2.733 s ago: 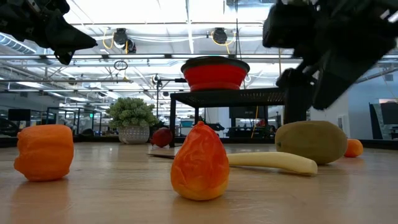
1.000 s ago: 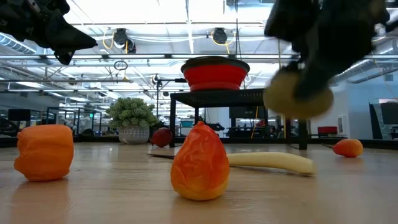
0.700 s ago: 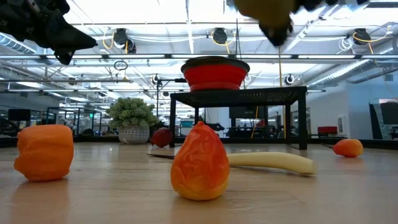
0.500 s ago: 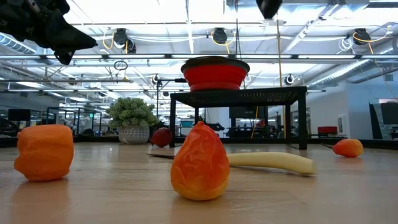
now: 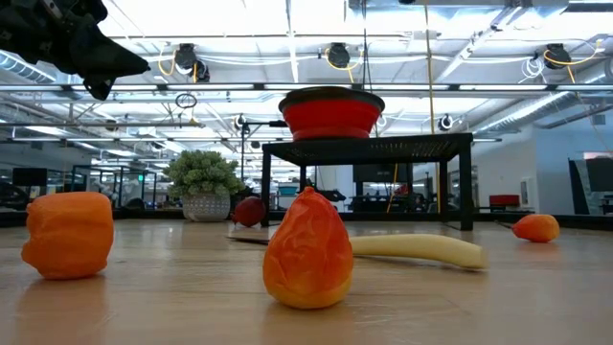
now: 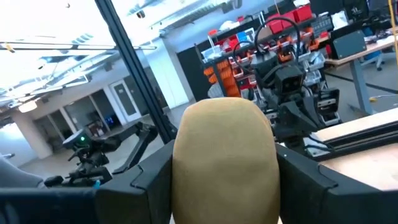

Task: Pick & Place Fruit
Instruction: Put the brown kiwi into the red strainer bowl on the shelf, then put the red pomegranate into the red strainer bowl on the shelf

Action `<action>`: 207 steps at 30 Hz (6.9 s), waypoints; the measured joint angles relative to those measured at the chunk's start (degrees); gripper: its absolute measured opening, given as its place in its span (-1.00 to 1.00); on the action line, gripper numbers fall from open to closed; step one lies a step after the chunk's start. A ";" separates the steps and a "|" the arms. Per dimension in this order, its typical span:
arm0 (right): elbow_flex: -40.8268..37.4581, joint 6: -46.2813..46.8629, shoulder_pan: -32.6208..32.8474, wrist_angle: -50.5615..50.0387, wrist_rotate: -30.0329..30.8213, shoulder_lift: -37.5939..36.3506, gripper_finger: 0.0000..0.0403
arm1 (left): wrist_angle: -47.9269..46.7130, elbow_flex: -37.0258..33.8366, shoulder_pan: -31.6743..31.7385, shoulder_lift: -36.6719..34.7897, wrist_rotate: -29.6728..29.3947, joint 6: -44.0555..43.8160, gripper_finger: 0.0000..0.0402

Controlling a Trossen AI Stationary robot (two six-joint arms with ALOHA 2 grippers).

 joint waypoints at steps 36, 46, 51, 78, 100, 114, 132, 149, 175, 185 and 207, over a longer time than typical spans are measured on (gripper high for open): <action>0.00 -52.46 0.02 28.83 -29.81 0.03 0.02 | -0.02 0.00 0.00 0.00 0.00 -0.04 -0.88; 0.04 -57.22 0.02 29.18 -31.91 0.02 0.02 | -0.02 0.00 0.00 0.00 0.00 -0.04 -0.88; 0.04 -57.16 0.02 29.20 -31.79 0.02 0.02 | -0.03 0.00 0.00 0.00 0.00 -0.04 -0.88; 3.58 -35.60 -12.49 12.08 14.98 0.04 0.02 | 0.74 0.02 0.00 0.00 -0.02 -1.93 -0.88; 14.19 -33.38 -31.24 -17.99 7.29 3.07 0.02 | 0.48 0.02 0.00 0.00 -5.62 -3.48 -0.88; 14.16 -27.20 -37.38 -18.05 -3.70 14.39 0.02 | 0.44 0.02 0.00 0.02 -5.60 -4.90 -0.88; 14.12 -23.29 -40.32 -20.39 -7.77 18.56 0.02 | 0.39 0.02 0.00 0.00 -5.68 -4.98 -0.88; 14.12 -16.41 -42.91 -22.02 -15.77 18.56 0.09 | 0.37 0.02 0.00 0.02 -7.56 -4.53 -0.88; 14.10 -16.61 -42.66 -18.54 -15.47 15.06 0.24 | 0.42 0.02 0.00 0.02 -7.56 -4.55 -0.88; 14.10 -18.81 -41.01 -28.22 -15.48 4.87 -0.07 | 0.41 0.02 0.00 0.01 -7.56 -4.57 -0.88; 14.01 -20.14 -32.83 -40.53 -14.85 -10.53 -0.97 | 0.43 0.02 0.00 0.01 -7.54 -4.50 -0.88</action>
